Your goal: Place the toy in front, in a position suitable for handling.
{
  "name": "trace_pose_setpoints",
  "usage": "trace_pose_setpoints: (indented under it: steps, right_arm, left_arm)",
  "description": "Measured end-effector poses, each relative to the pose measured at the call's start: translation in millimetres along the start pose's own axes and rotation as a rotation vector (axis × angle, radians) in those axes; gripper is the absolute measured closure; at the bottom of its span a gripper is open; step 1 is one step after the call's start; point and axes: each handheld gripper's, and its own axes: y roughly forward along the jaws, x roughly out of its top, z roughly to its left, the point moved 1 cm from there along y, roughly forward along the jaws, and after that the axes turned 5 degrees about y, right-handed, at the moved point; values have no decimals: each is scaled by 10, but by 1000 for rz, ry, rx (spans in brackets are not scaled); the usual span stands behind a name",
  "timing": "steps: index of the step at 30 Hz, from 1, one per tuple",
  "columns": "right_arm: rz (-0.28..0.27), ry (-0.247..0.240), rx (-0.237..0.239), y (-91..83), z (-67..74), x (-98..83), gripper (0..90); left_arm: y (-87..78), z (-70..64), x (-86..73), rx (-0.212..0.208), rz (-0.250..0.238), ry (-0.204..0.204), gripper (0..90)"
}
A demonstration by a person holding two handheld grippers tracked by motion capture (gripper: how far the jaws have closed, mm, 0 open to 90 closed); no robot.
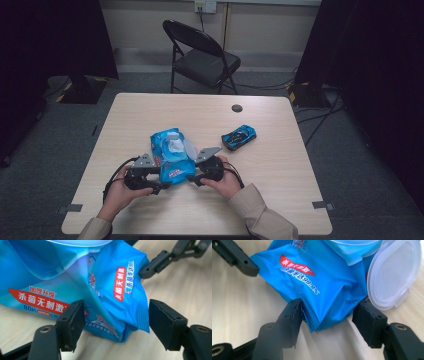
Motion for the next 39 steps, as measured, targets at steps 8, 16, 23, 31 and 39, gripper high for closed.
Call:
trace_pose_setpoints:
  steps: [8, 16, 23, 31, 39]
  right_arm:
    - [-14, 13, -25, 235, -141, 211, 416]
    - [-20, 41, -46, 431, -232, 388, 400]
    - [-45, 65, -38, 189, -169, 275, 256]
    - [-11, 39, -61, -277, -42, -93, 185]
    - [-12, 81, -86, -552, -53, -405, 177]
  left_arm:
    - [-16, 289, -5, 49, -3, -20, 292]
    - [-34, 511, -12, 85, -10, -47, 289]
    - [-206, 297, -28, 81, -19, -22, 215]
    - [-214, 34, -254, 55, 27, -24, 176]
    - [-88, -102, -293, 21, 54, 5, 168]
